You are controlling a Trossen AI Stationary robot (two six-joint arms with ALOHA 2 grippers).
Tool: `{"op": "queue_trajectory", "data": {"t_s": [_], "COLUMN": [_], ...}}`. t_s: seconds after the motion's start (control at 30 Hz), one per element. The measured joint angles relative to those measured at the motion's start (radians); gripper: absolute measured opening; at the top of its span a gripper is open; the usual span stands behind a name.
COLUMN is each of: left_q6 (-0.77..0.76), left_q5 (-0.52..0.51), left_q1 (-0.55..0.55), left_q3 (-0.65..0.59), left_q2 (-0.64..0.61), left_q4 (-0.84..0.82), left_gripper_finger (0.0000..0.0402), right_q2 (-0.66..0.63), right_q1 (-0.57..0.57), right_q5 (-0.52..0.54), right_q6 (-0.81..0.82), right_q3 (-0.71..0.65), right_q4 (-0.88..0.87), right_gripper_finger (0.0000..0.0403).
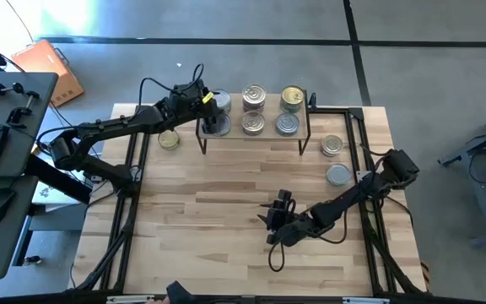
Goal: Stack canned seafood by type on shelf
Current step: Stack the green white tuna can on top of the other green white tuna can on the shelf, then stack the green tuna can on top of the green tuna can on the shelf
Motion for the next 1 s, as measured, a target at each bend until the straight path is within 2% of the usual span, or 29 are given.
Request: {"op": "queue_trajectory", "data": {"t_s": [0.13,0.3,0.43,0.57,0.83,0.93,1.0], "left_q6": [-0.033,0.014,0.051,0.066,0.067,0.053,-0.013], "left_q5": [-0.013,-0.019,-0.018,-0.074,-0.086,-0.130,-0.180], "left_q1": [0.000,0.000,0.012,0.025,0.014,-0.019,-0.050], "left_q3": [0.022,0.081,0.083,0.083,0.083,0.083,0.083], "left_q2": [-0.015,-0.016,-0.015,0.001,0.000,-0.024,-0.047], "left_q4": [0.017,-0.120,-0.161,-0.154,-0.070,-0.078,-0.121], "left_gripper_finger": [0.0265,0.0265,0.0265,0.0262,0.0249,0.0245,0.0242], "right_q2": [0.000,0.000,0.000,0.000,0.000,0.000,0.000], "right_q1": [0.000,0.000,0.000,0.000,0.000,0.000,0.000], "right_q5": [0.000,0.000,0.000,0.000,0.000,0.000,0.000], "right_q6": [-0.001,0.004,0.007,0.006,0.006,0.007,0.011], "right_q3": [0.000,0.000,0.000,0.000,0.000,0.000,0.000], "right_q4": [0.000,0.000,0.000,0.000,-0.005,-0.008,-0.008], "right_gripper_finger": [0.0154,0.0154,0.0154,0.0154,0.0154,0.0154,0.0154]}}
